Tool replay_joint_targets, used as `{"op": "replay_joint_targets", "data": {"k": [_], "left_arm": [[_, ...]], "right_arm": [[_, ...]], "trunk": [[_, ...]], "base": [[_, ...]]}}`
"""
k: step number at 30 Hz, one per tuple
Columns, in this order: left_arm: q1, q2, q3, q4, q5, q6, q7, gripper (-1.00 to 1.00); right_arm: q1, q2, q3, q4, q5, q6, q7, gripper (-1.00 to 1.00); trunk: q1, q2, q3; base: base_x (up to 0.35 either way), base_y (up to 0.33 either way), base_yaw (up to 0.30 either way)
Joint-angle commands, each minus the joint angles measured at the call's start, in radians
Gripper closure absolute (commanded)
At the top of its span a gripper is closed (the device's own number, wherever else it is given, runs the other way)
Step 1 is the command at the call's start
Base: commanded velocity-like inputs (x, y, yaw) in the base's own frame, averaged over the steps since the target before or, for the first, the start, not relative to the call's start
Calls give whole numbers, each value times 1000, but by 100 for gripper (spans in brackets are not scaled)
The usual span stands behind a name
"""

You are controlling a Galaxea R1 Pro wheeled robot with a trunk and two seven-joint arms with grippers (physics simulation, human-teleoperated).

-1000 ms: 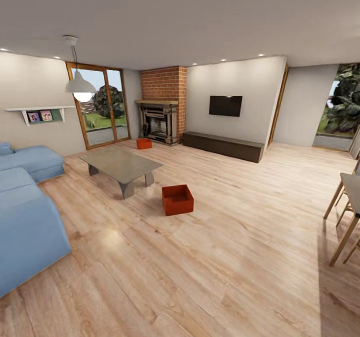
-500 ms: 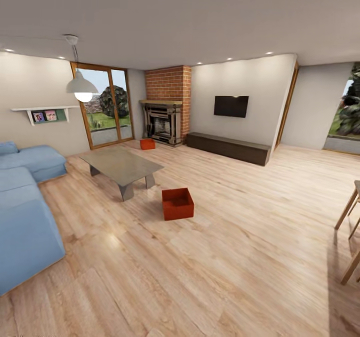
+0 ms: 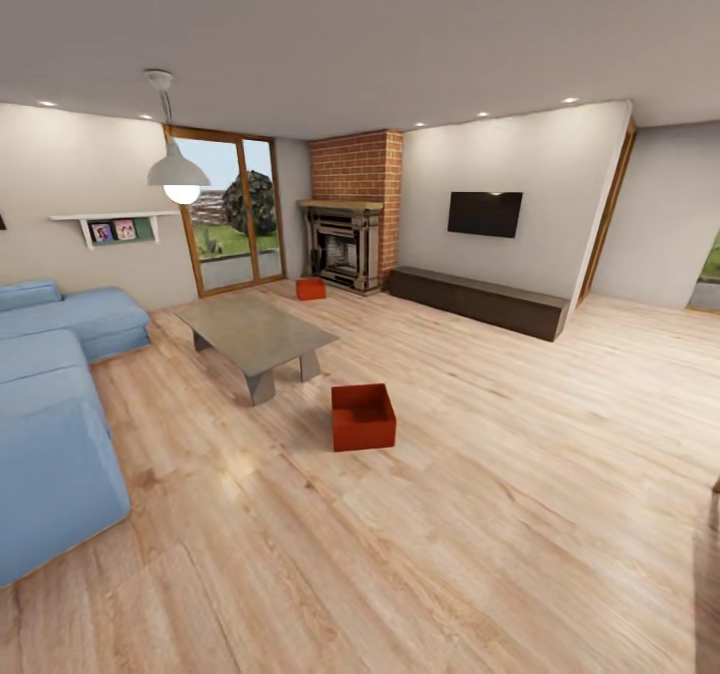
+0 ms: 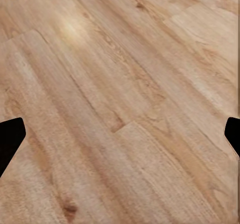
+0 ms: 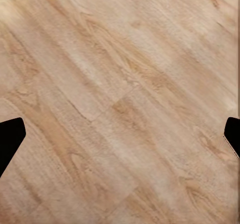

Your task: Move the two storage containers from the living room to the garage. In the garage, place one container on the floor and stack the other container on top of it (either order is fine).

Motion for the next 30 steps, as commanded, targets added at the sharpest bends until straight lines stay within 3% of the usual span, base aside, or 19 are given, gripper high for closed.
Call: {"op": "replay_joint_targets", "data": {"k": [1,10,13,21,30], "left_arm": [[-1,0,-2,4,7,-6,-2,-100],[-1,0,-2,4,7,-6,-2,-100],[16,-18,15,21,21,-9,-1,-100],[61,-60,15,13,18,-11,0,-100],[68,-52,3,-14,13,14,-1,-100]], "right_arm": [[0,-1,3,0,5,-1,-5,-100],[0,-1,3,0,5,-1,0,-100],[-17,16,-14,17,7,-18,3,-100],[-62,56,-14,30,6,-28,3,-100],[-81,60,-10,14,13,-32,1,-100]], "trunk": [[1,0,0],[1,0,0],[1,0,0],[1,0,0],[1,0,0]], "base": [[263,-224,7],[263,-224,2],[0,0,0],[0,0,0],[192,0,0]]}}
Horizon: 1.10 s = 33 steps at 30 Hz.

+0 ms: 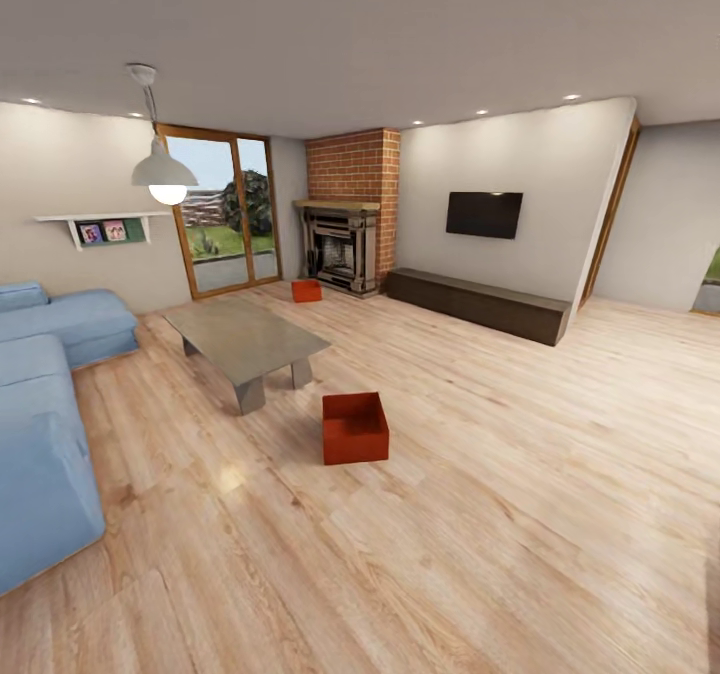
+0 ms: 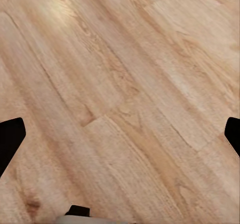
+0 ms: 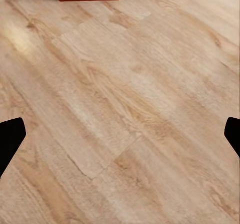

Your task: Move the two storage containers from the living room to the garage. In the garage, place one container on the floor and stack the other container on top of it (either order is fine).

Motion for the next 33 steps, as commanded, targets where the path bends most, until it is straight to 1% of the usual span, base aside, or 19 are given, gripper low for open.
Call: {"op": "replay_joint_targets", "data": {"k": [1,7,9,13,14,16,18,20,23,24,26,28,33], "left_arm": [[-1,0,-1,-2,8,0,-3,-100],[-1,4,0,-36,5,34,0,-100],[-1,13,0,-47,7,45,0,-100],[-1,19,1,-69,10,67,0,-100],[-1,19,1,-370,11,313,0,-100],[-1,16,1,-403,11,342,0,-100],[-1,13,1,-455,12,398,0,-100],[-1,17,2,-504,14,442,1,-100],[-1,20,5,-565,15,497,1,-100],[-1,20,5,-575,15,508,1,-100],[-1,19,3,-604,13,552,1,-100],[-1,18,2,-615,12,575,1,-100],[-1,20,2,-625,10,597,1,-100]], "right_arm": [[1,0,1,-6,8,0,-6,-100],[-1,-1,2,-39,14,2,-17,-100],[-2,-1,2,-50,23,3,-24,-100],[-3,-3,2,-72,45,4,-33,-100],[-4,-3,2,-103,56,6,-33,-100],[-4,-3,1,-121,57,8,-34,-100],[-4,-3,-1,-163,56,12,-32,-100],[-4,-3,-1,-189,55,14,-30,-100],[-4,-3,-1,-202,54,16,-29,-100],[-4,-3,-1,-204,54,16,-29,-100],[-4,-3,-1,-207,54,17,-27,-100],[-5,-3,-1,-209,54,16,-25,-100],[-6,-3,-1,-210,54,16,-23,-100]], "trunk": [[1,0,0],[1,0,0],[1,0,0],[1,0,0],[1,0,0],[1,0,0],[1,0,0],[1,0,0],[1,0,0],[1,0,0],[1,0,0],[1,0,0],[1,0,0]], "base": [[323,0,0],[326,0,0],[328,0,0],[328,0,0],[328,0,0],[328,0,0],[328,0,0],[307,0,0],[260,0,0],[262,0,0],[289,0,0],[305,0,0],[316,0,0]]}}
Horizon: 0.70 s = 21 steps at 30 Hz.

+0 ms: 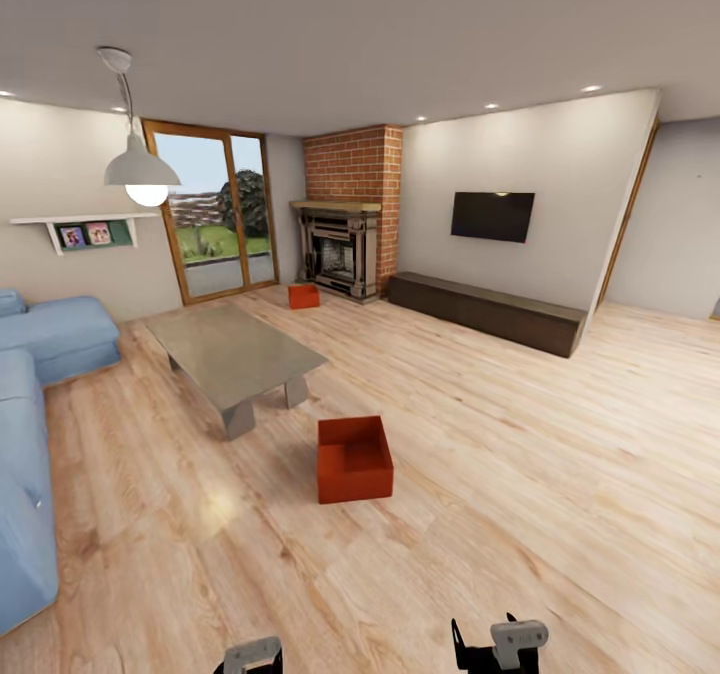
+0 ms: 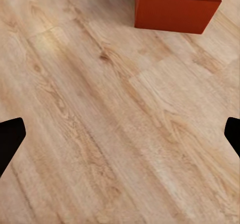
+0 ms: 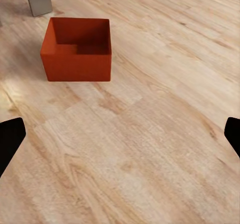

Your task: Move the two storage containers from the living room to the garage. In the garage, place one container on the floor and stack the other container on top of it (either order is fine).

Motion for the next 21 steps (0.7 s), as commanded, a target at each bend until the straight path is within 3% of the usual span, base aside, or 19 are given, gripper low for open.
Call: {"op": "replay_joint_targets", "data": {"k": [1,9,21], "left_arm": [[0,0,0,0,8,-3,1,-100],[0,2,4,-1,6,59,2,-100],[0,21,10,-1,4,67,1,-100]], "right_arm": [[0,0,1,-1,10,0,-6,-100],[-29,0,2,-6,13,3,-8,-100],[-32,0,7,4,10,1,-6,-100]], "trunk": [[1,0,0],[1,0,0],[1,0,0]], "base": [[320,0,0],[321,0,0],[304,0,0]]}}
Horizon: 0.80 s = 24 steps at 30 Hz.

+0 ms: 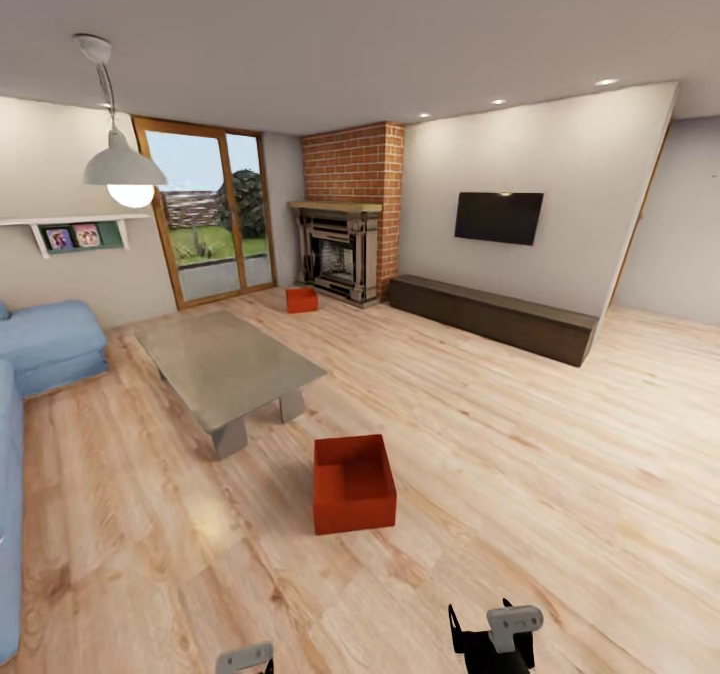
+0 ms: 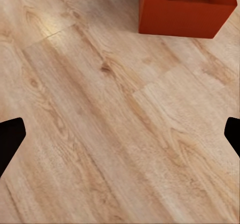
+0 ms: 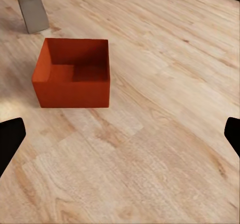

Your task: Move the two storage containers from the living room to the garage. In the garage, place one container on the floor and stack the other container on top of it (either order is fine).

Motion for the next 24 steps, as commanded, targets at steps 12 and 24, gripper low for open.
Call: {"op": "replay_joint_targets", "data": {"k": [12,24], "left_arm": [[0,-9,-3,1,12,-2,2,-100],[0,-9,-2,1,10,-3,2,-100]], "right_arm": [[0,1,2,1,12,-1,-6,-100],[0,1,2,1,6,-1,-6,-100]], "trunk": [[1,-1,0],[1,-1,0]], "base": [[297,0,0],[265,0,0]]}}
